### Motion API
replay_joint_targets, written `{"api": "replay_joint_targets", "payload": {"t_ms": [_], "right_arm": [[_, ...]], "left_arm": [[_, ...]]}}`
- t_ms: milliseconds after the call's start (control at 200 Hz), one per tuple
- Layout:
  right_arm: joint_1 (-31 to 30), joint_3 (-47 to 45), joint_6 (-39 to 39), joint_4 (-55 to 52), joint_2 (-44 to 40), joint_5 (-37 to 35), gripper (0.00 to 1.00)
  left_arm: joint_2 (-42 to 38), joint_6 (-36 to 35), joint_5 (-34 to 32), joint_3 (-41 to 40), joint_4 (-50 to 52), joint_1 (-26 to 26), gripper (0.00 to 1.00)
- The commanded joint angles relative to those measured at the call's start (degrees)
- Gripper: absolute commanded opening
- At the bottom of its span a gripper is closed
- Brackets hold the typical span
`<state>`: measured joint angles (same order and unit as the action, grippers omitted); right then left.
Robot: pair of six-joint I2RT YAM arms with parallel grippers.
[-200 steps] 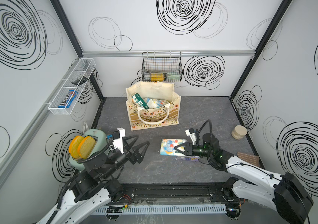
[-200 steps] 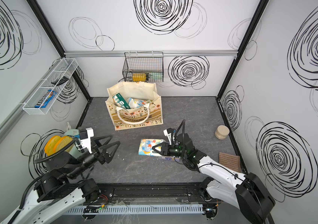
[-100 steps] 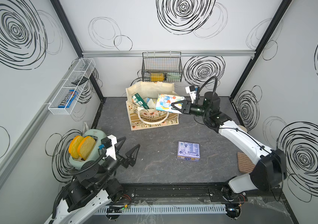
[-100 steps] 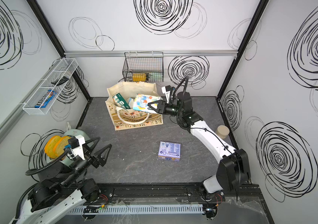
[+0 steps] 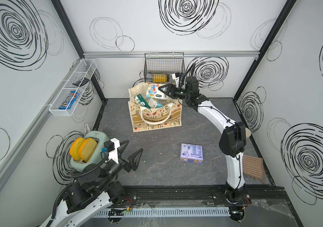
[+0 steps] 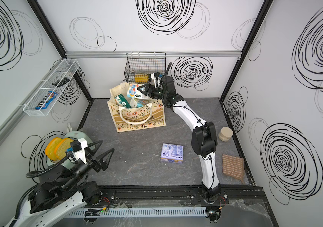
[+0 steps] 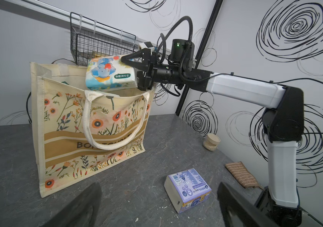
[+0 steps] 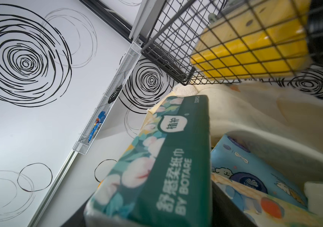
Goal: Put tissues into the canvas bag
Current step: Place the pack of facial tissues in the canvas bag.
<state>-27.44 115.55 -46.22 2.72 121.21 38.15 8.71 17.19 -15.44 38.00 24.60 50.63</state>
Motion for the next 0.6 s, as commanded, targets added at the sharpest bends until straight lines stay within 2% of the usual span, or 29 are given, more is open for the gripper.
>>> {"api": "replay_joint_targets", "payload": {"t_ms": [0, 115, 250, 290, 365, 500, 595], "right_arm": [[-0.13, 1.40, 0.42, -4.01, -1.80, -1.24, 0.74], [0.36, 1.25, 1.57, -7.09, -4.12, -1.15, 0.74], [2.47, -1.06, 3.33, -10.39, -8.18, -0.26, 0.80], [3.43, -3.13, 3.70, -10.29, -10.09, 0.13, 0.82], [4.91, -8.21, 4.53, -9.05, -14.58, 0.41, 0.95], [8.06, -15.88, 5.80, -8.74, -22.50, 3.24, 0.96], [11.00, -22.72, 6.65, -8.52, -29.17, 5.99, 0.95]], "left_arm": [[-0.96, 0.91, -5.59, 0.50, 0.51, 3.65, 0.96], [-0.76, 1.80, -9.24, 0.76, 1.58, 7.63, 0.96], [0.01, 2.63, -11.48, 1.02, 2.12, 9.96, 0.96], [0.36, 2.78, -11.54, 1.03, 2.24, 10.17, 0.96], [1.32, 2.94, -11.67, 1.03, 2.28, 10.34, 0.96], [4.32, 3.76, -11.33, 1.03, 1.84, 10.83, 0.96], [7.46, 6.76, -10.75, -0.25, -0.47, 10.89, 0.96]]}}
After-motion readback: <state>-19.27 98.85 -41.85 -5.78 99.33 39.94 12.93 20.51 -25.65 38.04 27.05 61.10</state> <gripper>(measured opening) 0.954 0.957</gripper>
